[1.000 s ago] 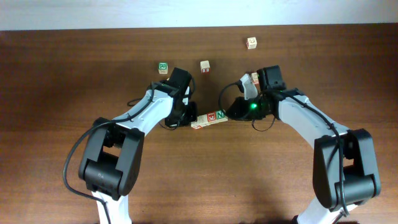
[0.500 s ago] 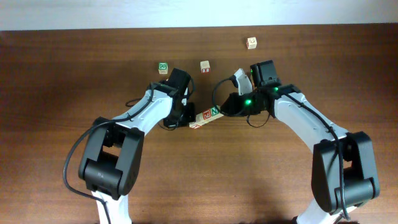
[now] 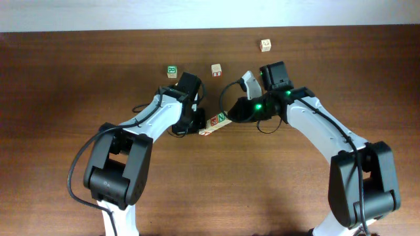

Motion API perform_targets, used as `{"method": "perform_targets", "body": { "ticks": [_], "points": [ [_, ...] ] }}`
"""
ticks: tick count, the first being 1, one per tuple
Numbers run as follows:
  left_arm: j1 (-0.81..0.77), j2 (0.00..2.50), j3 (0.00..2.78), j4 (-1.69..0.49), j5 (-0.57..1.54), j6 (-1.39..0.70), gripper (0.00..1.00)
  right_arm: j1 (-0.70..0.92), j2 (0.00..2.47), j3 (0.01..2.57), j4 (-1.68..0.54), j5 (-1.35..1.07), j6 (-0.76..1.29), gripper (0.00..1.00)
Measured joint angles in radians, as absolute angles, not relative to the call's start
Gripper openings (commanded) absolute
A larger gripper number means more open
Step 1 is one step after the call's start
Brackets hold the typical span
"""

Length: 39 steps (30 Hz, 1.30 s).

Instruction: Rotate 4 blocks

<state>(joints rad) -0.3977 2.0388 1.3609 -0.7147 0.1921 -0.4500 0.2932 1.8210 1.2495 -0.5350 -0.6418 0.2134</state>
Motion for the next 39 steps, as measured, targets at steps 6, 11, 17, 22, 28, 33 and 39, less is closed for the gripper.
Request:
{"method": "perform_targets", "body": {
  "ticks": [6, 11, 17, 22, 28, 33, 39],
  "points": [
    [-0.397, 2.039, 1.359, -0.713, 0.212, -0.45, 0.0, 0.336, 1.811, 1.267, -0.526, -0.698, 0.221, 0.04],
    [-0.399, 2.039, 1.359, -0.706, 0.235, -0.45, 0.0, 0.346, 1.809, 1.267, -0.524, -0.722, 0.236, 0.04],
    [-0.399, 2.039, 1.359, -0.706, 0.239, -0.45, 0.0, 0.346, 1.809, 1.267, -0.524, -0.724, 0.237, 0.04],
    [-0.387, 2.039, 1.359, -0.703, 0.262, -0.449, 0.0, 0.353, 1.809, 1.267, -0.523, -0.727, 0.239, 0.04],
    [-0.348, 2.039, 1.36, -0.714, 0.31, -0.45, 0.0, 0.376, 1.809, 1.267, -0.514, -0.735, 0.255, 0.04],
    [-0.32, 2.039, 1.36, -0.717, 0.319, -0.45, 0.0, 0.381, 1.809, 1.267, -0.506, -0.731, 0.279, 0.04],
    [-0.303, 2.039, 1.36, -0.717, 0.326, -0.45, 0.0, 0.381, 1.809, 1.267, -0.49, -0.703, 0.305, 0.04]
  ]
}}
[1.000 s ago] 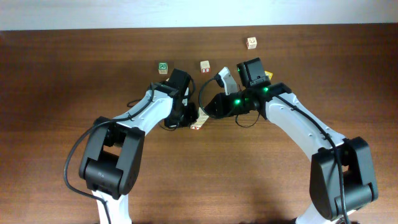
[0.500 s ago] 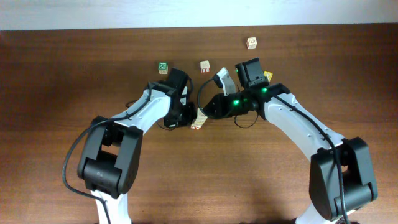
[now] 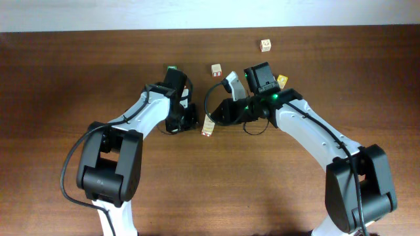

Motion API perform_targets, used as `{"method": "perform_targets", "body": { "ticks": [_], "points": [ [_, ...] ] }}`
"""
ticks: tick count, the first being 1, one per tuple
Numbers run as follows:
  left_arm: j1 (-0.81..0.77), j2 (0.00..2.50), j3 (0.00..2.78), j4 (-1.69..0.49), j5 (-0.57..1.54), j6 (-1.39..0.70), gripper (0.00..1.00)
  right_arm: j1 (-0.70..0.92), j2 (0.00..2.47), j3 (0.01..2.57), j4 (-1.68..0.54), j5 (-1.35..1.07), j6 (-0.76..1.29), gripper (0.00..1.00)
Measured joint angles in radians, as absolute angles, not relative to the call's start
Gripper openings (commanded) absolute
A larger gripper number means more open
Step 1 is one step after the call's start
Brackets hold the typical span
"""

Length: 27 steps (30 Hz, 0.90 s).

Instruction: Rotate 4 blocks

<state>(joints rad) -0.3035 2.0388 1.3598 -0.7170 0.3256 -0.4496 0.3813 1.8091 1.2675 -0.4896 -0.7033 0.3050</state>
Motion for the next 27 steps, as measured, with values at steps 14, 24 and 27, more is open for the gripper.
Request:
{"method": "perform_targets", "body": {
  "ticks": [14, 24, 27],
  "points": [
    [-0.189, 2.039, 1.36, -0.718, 0.299, -0.45, 0.0, 0.42, 1.809, 1.267, -0.434, -0.643, 0.34, 0.04],
    [-0.151, 2.039, 1.36, -0.737, 0.29, -0.45, 0.0, 0.424, 1.809, 1.267, -0.429, -0.631, 0.345, 0.05],
    [-0.151, 2.039, 1.36, -0.737, 0.287, -0.45, 0.0, 0.424, 1.809, 1.267, -0.429, -0.632, 0.345, 0.06]
  ]
}}
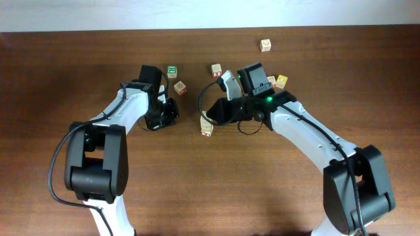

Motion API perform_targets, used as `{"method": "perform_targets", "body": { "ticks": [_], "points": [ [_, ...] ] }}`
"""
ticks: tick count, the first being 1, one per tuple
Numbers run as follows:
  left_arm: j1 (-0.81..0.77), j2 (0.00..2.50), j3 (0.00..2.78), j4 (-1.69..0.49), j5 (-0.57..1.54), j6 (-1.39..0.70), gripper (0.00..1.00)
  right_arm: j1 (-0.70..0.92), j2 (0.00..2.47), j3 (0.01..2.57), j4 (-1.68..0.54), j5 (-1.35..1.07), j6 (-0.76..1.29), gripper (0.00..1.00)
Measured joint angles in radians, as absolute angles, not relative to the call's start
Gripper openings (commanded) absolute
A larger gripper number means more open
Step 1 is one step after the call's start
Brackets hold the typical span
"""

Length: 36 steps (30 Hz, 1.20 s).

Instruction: Rotate 4 blocks

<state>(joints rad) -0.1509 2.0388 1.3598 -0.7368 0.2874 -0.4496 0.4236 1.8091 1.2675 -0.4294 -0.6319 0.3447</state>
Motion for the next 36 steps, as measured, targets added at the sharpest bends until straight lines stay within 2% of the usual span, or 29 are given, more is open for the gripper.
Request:
{"method": "perform_targets", "body": {
  "ticks": [2, 5, 36],
  "points": [
    [-0.151, 2.039, 1.36, -0.737, 0.287, -0.45, 0.0, 0.424, 1.809, 1.268, -0.429, -0.632, 0.345, 0.1],
    [-0.151, 2.039, 1.36, -0.737, 0.287, -0.449, 0.0, 0.425, 1.808, 1.272, -0.43, -0.636, 0.348, 0.12],
    [-0.151, 2.039, 1.36, -0.737, 0.287, -0.449, 0.0, 0.426, 1.822, 1.371, -0.546, -0.575, 0.347, 0.13]
  ]
}}
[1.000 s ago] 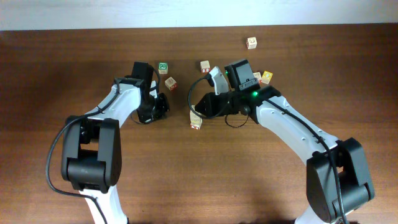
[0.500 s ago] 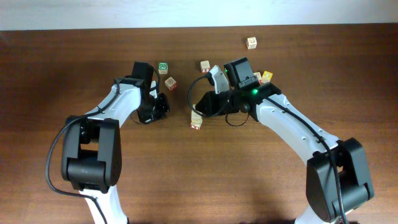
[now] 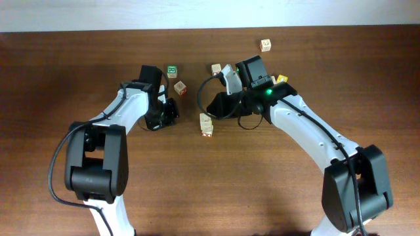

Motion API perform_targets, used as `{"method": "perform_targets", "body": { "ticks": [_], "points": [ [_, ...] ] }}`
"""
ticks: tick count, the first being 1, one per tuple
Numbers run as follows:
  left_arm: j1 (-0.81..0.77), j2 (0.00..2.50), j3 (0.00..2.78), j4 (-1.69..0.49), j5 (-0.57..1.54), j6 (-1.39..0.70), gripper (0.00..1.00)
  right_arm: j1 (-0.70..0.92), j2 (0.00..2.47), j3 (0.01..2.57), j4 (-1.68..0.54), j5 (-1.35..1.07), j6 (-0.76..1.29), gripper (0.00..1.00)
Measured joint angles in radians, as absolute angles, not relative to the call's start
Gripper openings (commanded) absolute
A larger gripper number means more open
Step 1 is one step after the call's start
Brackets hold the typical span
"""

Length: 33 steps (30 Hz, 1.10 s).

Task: Rotate 4 blocks
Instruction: 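Open both grippers and withdraw them away from the block stack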

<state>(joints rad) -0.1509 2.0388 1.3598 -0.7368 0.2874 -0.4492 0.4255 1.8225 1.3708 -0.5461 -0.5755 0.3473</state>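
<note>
Two wooden blocks (image 3: 207,124) lie end to end at mid-table, a pale one above a red-marked one. My right gripper (image 3: 212,106) hovers just above and right of them, open and apart from them. To the left, my left gripper (image 3: 169,113) rests open and empty. A green-lettered block (image 3: 172,71) and a small block (image 3: 180,87) sit just above the left gripper. Another block (image 3: 216,68) lies beside the right wrist. A yellow block (image 3: 281,79) peeks out behind the right arm. One more block (image 3: 265,44) sits far back.
The brown wooden table (image 3: 216,183) runs up to a pale wall edge at the back. Both arms (image 3: 308,131) arch in from the near edge, the left arm (image 3: 125,115) bending toward the middle.
My right gripper has drawn back up and to the right, off the top of the block pair. The block pair and the left arm have not moved.
First both grippers flanked the block pair, which lay tilted. Then the pair stood straight up-and-down, the left gripper had backed off left, uncovering the small block. Later the left gripper sat farther left and the right touched the pair's top. Now the right is clear.
</note>
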Motion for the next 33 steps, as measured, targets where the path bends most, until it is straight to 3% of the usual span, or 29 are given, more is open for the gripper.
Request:
{"method": "perform_targets", "body": {
  "ticks": [13, 17, 20, 21, 22, 25, 26, 27, 30, 33],
  "points": [
    [-0.151, 2.017, 1.382, -0.788, 0.279, -0.41, 0.0, 0.424, 1.82, 1.441, -0.653, -0.559, 0.321, 0.14],
    [-0.151, 1.903, 1.426, -0.849, 0.252, -0.345, 0.0, 0.403, 1.768, 1.572, -0.802, -0.526, 0.281, 0.17],
    [-0.151, 1.745, 1.465, -0.876, 0.232, -0.265, 0.07, 0.374, 1.709, 1.673, -0.903, -0.479, 0.253, 0.18],
    [-0.151, 1.692, 1.47, -0.878, 0.23, -0.234, 0.12, 0.368, 1.685, 1.704, -0.938, -0.461, 0.245, 0.21],
    [-0.151, 1.627, 1.473, -0.883, 0.227, -0.199, 0.27, 0.361, 1.658, 1.736, -0.974, -0.434, 0.236, 0.22],
    [-0.151, 1.478, 1.478, -0.896, 0.223, -0.102, 0.82, 0.359, 1.589, 1.794, -1.05, -0.364, 0.22, 0.33],
    [-0.151, 1.422, 1.479, -0.897, 0.223, -0.072, 0.99, 0.359, 1.556, 1.815, -1.08, -0.332, 0.209, 0.44],
    [-0.151, 1.38, 1.481, -0.9, 0.222, -0.051, 0.99, 0.359, 1.524, 1.828, -1.1, -0.305, 0.203, 0.52],
    [-0.151, 1.283, 1.485, -0.913, 0.222, -0.011, 0.99, 0.359, 1.409, 1.85, -1.154, -0.224, 0.199, 0.95],
    [-0.151, 1.243, 1.485, -0.919, 0.22, 0.006, 0.99, 0.359, 1.295, 1.855, -1.193, -0.171, 0.201, 0.98]
  ]
}}
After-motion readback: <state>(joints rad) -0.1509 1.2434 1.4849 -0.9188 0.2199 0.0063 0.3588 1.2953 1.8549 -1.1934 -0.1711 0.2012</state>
